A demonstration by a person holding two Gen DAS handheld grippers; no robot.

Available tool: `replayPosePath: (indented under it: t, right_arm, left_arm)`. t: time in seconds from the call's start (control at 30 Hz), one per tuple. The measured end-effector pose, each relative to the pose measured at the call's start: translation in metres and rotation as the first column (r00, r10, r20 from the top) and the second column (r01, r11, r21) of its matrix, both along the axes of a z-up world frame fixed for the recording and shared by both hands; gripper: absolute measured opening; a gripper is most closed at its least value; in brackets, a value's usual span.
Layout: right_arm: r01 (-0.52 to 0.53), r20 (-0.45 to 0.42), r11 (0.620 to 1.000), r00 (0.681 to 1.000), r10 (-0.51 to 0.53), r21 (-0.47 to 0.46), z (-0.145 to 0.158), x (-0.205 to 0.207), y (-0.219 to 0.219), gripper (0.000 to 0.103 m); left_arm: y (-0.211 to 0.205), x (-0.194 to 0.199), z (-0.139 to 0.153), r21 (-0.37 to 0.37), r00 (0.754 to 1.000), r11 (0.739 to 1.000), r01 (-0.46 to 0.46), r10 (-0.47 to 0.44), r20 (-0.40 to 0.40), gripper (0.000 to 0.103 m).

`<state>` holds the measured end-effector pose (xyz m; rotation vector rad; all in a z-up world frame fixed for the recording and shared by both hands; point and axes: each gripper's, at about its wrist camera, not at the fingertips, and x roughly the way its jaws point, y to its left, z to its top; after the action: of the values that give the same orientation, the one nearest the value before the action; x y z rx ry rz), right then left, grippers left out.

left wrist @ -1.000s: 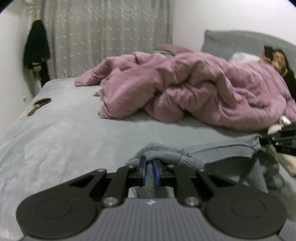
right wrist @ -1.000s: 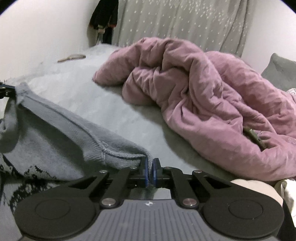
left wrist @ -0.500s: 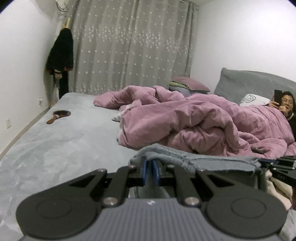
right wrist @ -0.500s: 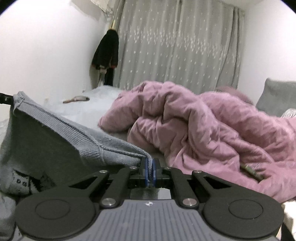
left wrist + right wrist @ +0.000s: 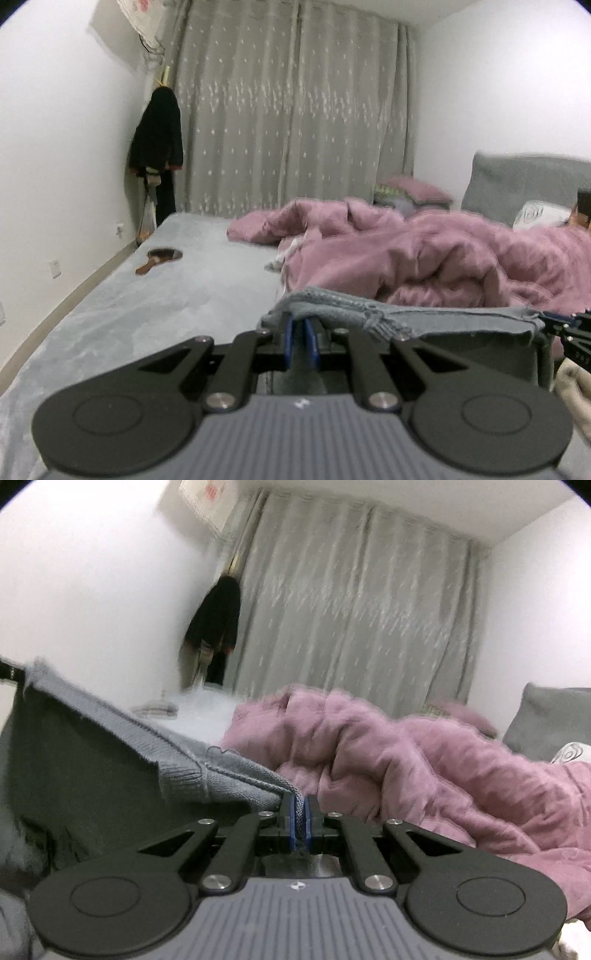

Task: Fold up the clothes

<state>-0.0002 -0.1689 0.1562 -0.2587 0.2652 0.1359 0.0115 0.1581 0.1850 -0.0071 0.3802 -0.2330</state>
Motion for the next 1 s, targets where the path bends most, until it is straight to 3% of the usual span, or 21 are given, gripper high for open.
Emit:
replayPosePath:
  t: [0.07,0.37,0.43,0.5,0.57,0.9,1.0]
  right_arm:
    - [-0.01,-0.047,1.0,0.999,0.009,-0.022,-0.008,0.005,0.002,0.007]
    - [-0.074,-0.26,0.993,0.965,0.046,-0.096,-0.04,0.025,0.009,0.01]
    - [-0.106,-0.308,0.988,0.949,0.066,-0.112,-0.047,0.027,0.009,0.017]
    - [-0.149,-0.349,0.981,0.932,0.098,-0.122,-0.055,0.027,0.01,0.037]
    - [-0.202,-0.386,0.973,0.911,0.143,-0.114,-0.062,0.034,0.008,0.044]
    - [-0.288,-0.466,0.937,0.868,0.169,-0.197,-0.097,0.092,0.019,0.044]
    - [-0.286,-0.485,0.946,0.856,0.18,-0.154,-0.101,0.11,0.022,0.044]
  left_arm:
    - [-0.002,0.005,-0.009,0.003,0.999,1.0,0.0,0.0,-0.034,0.008]
    - [0.003,0.004,-0.018,-0.002,0.999,1.0,0.006,-0.006,-0.049,0.008]
    - [0.004,0.004,-0.02,-0.001,0.998,1.0,0.008,-0.008,-0.054,0.008]
    - [0.004,0.005,-0.021,-0.004,0.998,1.0,0.01,-0.01,-0.06,0.008]
    - [0.004,0.004,-0.021,-0.011,0.998,1.0,0.016,-0.016,-0.061,0.008]
    - [0.001,0.011,-0.026,0.005,0.997,1.0,0.015,-0.014,-0.08,0.008]
    - [0.002,0.013,-0.029,0.016,0.996,1.0,0.014,-0.013,-0.083,0.008]
